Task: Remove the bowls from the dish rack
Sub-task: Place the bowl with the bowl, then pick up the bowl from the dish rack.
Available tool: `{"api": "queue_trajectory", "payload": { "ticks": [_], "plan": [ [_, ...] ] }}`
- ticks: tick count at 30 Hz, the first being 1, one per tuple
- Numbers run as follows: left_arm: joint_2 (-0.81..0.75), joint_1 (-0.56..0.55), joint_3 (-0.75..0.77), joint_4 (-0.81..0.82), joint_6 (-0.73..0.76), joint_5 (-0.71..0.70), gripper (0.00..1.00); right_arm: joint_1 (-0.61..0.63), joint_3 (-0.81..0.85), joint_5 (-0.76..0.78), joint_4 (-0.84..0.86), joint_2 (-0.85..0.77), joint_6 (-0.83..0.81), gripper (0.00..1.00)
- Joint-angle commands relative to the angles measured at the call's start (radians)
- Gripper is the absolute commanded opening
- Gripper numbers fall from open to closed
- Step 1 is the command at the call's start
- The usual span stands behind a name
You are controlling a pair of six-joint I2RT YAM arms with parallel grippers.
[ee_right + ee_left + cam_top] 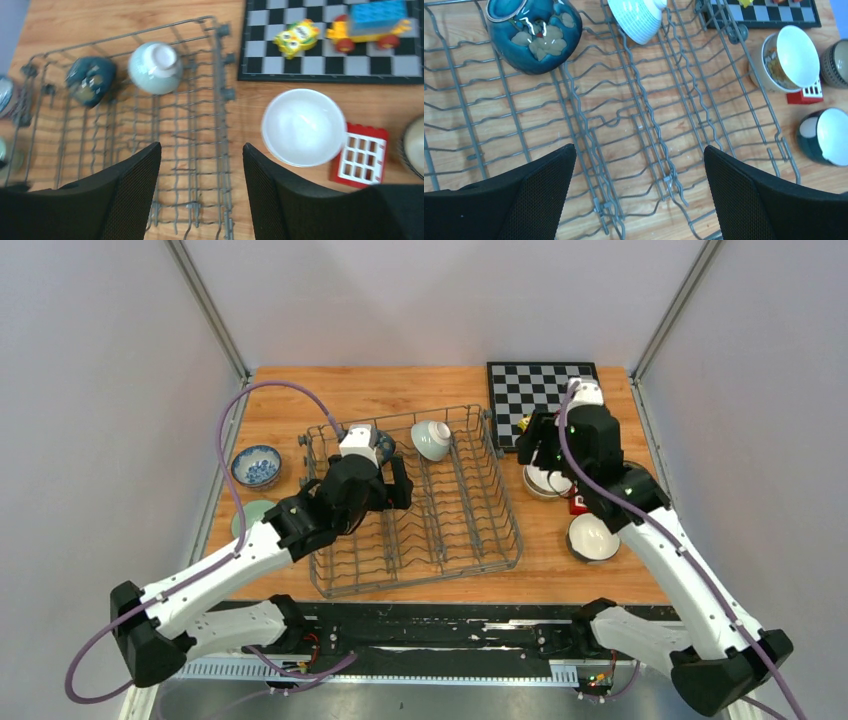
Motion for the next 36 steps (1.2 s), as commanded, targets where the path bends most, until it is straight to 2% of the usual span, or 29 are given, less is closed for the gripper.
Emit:
{"api": "queue_trajectory", "payload": {
  "ticks": [1,3,5,7,9,12,15,19,22,25,33,36],
  "plan": [
    [0.056,0.110,0.032,0.122,-0.012,0.167,1.00,0.142,-0.132,0.052,0.119,-0.058,-0.057,0.67],
    [0.090,0.144,0.048,0.186,-0.032,0.216,1.00,0.165,-0.244,0.038,0.206,-0.090,-0.056,0.76],
    [0.135,0.161,0.068,0.272,-0.019,0.258,1.00,0.173,-0.299,0.094,0.241,-0.110,-0.050,0.87],
    [0.188,0.170,0.093,0.353,0.006,0.280,1.00,0.173,-0.307,0.115,0.251,-0.112,-0.061,0.94],
    [0.236,0.180,0.109,0.424,0.040,0.311,1.00,0.173,-0.269,0.067,0.215,-0.098,-0.104,0.99],
    [0.290,0.217,0.117,0.544,0.044,0.360,1.00,0.173,-0.228,0.067,0.204,-0.072,-0.117,0.99],
    [0.339,0.278,0.105,0.653,0.001,0.417,1.00,0.172,-0.230,0.040,0.268,-0.057,-0.105,0.99],
    [0.438,0.390,0.132,0.723,-0.091,0.597,1.00,0.173,-0.263,-0.044,0.372,-0.048,-0.055,0.98],
    [0.530,0.448,0.179,0.678,-0.130,0.659,0.99,0.173,-0.293,-0.070,0.401,-0.060,-0.054,0.94],
    [0.601,0.472,0.238,0.587,-0.108,0.672,0.98,0.173,-0.309,-0.053,0.365,-0.091,-0.077,0.93],
    [0.718,0.474,0.273,0.551,-0.125,0.690,0.93,0.172,-0.451,-0.071,0.343,-0.241,-0.039,0.90],
    [0.729,0.473,0.259,0.520,-0.158,0.648,0.90,0.172,-0.494,-0.080,0.351,-0.271,-0.019,0.89]
  ]
}}
